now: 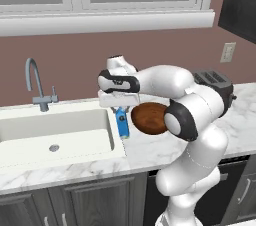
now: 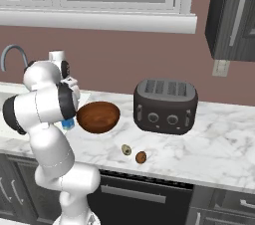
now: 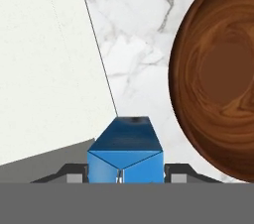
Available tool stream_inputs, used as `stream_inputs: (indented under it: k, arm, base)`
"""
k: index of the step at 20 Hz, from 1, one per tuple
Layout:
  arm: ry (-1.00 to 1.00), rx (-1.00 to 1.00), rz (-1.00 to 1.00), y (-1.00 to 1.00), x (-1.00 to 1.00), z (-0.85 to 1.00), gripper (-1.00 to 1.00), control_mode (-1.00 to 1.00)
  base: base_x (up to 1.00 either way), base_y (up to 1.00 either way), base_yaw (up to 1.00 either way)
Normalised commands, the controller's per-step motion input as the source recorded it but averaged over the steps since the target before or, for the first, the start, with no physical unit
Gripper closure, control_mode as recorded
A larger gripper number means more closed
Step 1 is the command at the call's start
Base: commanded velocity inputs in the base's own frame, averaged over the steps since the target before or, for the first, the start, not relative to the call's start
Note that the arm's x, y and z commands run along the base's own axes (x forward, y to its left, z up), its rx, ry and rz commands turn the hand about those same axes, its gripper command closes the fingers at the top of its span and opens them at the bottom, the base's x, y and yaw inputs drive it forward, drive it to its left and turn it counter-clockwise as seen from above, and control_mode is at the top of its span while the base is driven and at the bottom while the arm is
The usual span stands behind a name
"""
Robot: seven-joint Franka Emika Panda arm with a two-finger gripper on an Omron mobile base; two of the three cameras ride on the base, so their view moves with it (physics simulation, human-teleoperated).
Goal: Gather the eggs and milk located in the vicinity of the sink area and place them right next to the bowl.
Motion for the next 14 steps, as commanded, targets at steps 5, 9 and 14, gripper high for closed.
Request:
stream_inputs:
  k: [5,9,14]
  arm:
    - [-0.03,0.0,0.01,-0.01,0.0,0.0,1.0,-1.0]
    - [-0.09,0.0,0.02,-0.02,0.05,0.0,1.0,-1.0]
    - [-0.14,0.0,0.02,-0.08,0.17,-0.03,1.0,-1.0]
  base:
    - [0.0,0.0,0.0]
    - [0.0,0.0,0.0]
    - [0.0,0.0,0.0]
